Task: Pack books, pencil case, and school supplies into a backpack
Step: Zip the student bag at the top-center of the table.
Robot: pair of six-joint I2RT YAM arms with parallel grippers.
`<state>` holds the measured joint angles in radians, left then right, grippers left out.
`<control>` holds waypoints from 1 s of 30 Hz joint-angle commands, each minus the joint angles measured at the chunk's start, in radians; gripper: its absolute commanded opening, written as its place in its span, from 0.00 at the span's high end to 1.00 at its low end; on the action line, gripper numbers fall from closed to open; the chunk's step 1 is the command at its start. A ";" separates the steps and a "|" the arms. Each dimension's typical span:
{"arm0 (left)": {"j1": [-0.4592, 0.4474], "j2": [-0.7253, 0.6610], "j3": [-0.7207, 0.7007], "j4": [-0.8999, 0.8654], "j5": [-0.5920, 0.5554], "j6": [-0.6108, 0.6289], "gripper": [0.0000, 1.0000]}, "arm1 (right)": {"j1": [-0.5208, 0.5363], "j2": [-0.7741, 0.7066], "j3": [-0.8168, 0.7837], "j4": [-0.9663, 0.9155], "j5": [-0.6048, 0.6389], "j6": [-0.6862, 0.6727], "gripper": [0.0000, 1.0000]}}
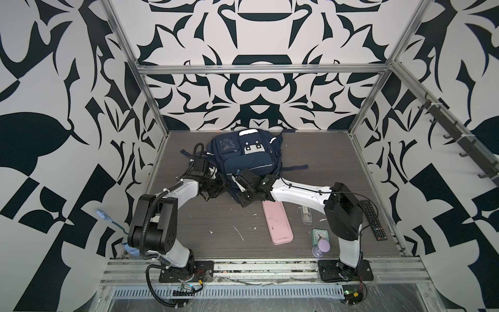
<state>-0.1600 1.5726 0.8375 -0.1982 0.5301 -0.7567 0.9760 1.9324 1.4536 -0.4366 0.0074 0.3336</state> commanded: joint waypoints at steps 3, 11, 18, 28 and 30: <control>0.094 -0.003 0.008 0.014 -0.088 0.036 1.00 | -0.059 -0.140 -0.077 -0.081 0.005 -0.020 1.00; 0.120 -0.009 0.002 0.040 -0.089 0.012 1.00 | -0.285 -0.282 -0.230 -0.101 -0.004 -0.072 1.00; 0.120 0.016 0.003 0.075 -0.080 -0.014 1.00 | -0.374 -0.323 -0.294 -0.081 -0.038 -0.051 1.00; 0.116 0.045 0.056 0.077 -0.079 -0.023 1.00 | -0.313 -0.277 -0.280 -0.038 -0.051 -0.020 1.00; 0.111 0.060 0.075 0.077 -0.075 -0.029 1.00 | -0.299 -0.268 -0.268 -0.037 -0.050 -0.021 1.00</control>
<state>-0.0700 1.6077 0.8639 -0.1551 0.5266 -0.7761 0.6685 1.6745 1.1603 -0.4389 -0.0868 0.2935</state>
